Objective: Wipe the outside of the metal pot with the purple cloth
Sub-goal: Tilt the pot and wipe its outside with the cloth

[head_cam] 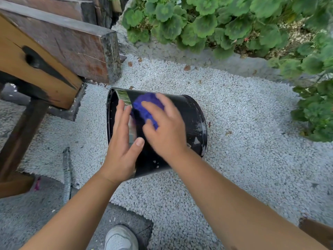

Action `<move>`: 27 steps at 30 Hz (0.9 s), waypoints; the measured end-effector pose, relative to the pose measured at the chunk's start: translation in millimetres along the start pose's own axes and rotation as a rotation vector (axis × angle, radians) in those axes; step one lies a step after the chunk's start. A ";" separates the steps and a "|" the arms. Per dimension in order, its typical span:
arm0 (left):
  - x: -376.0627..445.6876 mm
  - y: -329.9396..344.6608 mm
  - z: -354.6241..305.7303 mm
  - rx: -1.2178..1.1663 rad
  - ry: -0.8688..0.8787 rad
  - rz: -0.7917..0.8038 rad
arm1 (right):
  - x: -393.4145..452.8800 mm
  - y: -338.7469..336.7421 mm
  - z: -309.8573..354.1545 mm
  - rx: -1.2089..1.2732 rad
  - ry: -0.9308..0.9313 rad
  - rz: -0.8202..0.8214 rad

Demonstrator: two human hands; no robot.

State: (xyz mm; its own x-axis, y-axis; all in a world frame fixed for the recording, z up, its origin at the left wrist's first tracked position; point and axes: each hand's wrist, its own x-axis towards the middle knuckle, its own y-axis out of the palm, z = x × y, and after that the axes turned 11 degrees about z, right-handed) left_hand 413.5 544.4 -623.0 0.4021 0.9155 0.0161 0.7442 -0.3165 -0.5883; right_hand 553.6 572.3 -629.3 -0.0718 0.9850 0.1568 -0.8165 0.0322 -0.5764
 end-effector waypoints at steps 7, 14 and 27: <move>-0.2 -5.3 3.1 0.011 -0.010 0.029 | -15.2 11.7 -4.3 -0.142 -0.131 0.034; -13.3 -2.6 1.3 -0.058 -0.128 -0.163 | -19.8 0.0 -53.1 -0.121 0.161 -0.037; -29.7 3.8 13.8 0.280 0.034 0.029 | -4.0 -12.9 -64.7 -0.063 0.311 0.001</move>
State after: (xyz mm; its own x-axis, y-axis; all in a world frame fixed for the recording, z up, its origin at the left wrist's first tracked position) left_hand 397.0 519.4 -636.9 0.4425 0.8966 0.0203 0.5577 -0.2574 -0.7891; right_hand 601.5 579.0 -674.3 0.1140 0.9893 -0.0909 -0.7789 0.0322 -0.6263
